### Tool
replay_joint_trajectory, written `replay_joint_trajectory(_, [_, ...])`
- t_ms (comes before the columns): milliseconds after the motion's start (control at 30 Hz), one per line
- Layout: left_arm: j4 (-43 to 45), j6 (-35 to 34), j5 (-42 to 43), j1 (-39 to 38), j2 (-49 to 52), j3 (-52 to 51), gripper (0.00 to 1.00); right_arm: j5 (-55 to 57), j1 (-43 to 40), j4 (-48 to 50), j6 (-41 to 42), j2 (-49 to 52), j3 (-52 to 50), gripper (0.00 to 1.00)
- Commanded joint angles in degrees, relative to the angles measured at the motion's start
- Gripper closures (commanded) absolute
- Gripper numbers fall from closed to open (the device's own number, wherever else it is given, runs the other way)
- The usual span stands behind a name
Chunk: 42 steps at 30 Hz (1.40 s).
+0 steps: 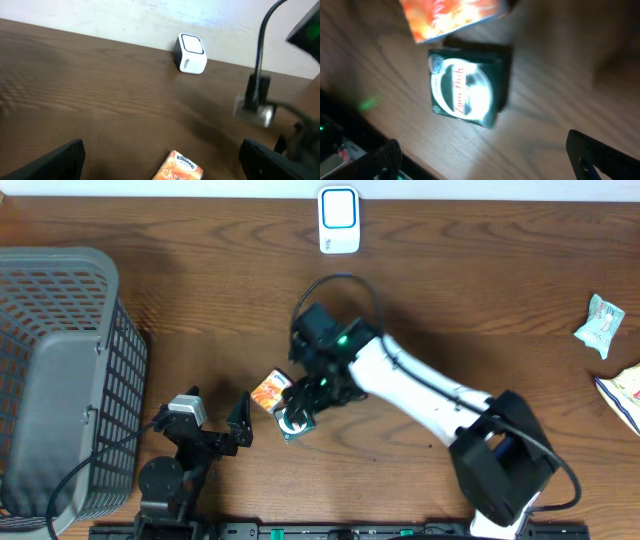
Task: Scan the item barcode
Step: 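Reach the right gripper to the green Zam-Buk box and grasp it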
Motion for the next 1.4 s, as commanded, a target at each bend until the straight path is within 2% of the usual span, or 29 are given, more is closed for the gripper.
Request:
replay_joint_trajectory(0, [-1.5, 1.0, 0.3, 0.1, -0.1, -0.9, 0.02, 2.3, 4.1, 4.4, 6.8, -0.1, -3.5, 0.01])
replay_joint_trajectory(133, [-1.5, 1.0, 0.3, 0.1, -0.1, -0.9, 0.02, 3.6, 6.9, 8.3, 8.5, -0.1, -4.8, 0.01])
replay_joint_trajectory(267, [-1.5, 0.9, 0.3, 0.1, -0.1, -0.9, 0.02, 12.3, 9.1, 9.2, 15.1, 0.1, -4.8, 0.01])
replay_joint_trajectory(400, [-1.5, 0.9, 0.3, 0.1, -0.1, -0.9, 0.02, 13.3, 10.0, 9.9, 20.1, 0.7, -4.8, 0.01])
replay_joint_trajectory(867, [-1.5, 1.0, 0.3, 0.1, -0.1, -0.9, 0.02, 9.5, 10.0, 10.9, 20.3, 6.2, -4.8, 0.01])
replay_joint_trajectory(1100, [-1.5, 0.9, 0.3, 0.1, -0.1, -0.9, 0.02, 13.5, 9.6, 9.7, 22.1, 9.4, -4.8, 0.01])
replay_joint_trajectory(1233, [-1.5, 0.9, 0.3, 0.1, -0.1, -0.9, 0.02, 17.4, 8.3, 7.4, 23.5, 9.4, -4.8, 0.11])
replay_joint_trajectory(1367, [-1.5, 0.9, 0.3, 0.1, -0.1, -0.9, 0.02, 19.6, 6.1, 5.5, 23.5, 9.4, -4.8, 0.27])
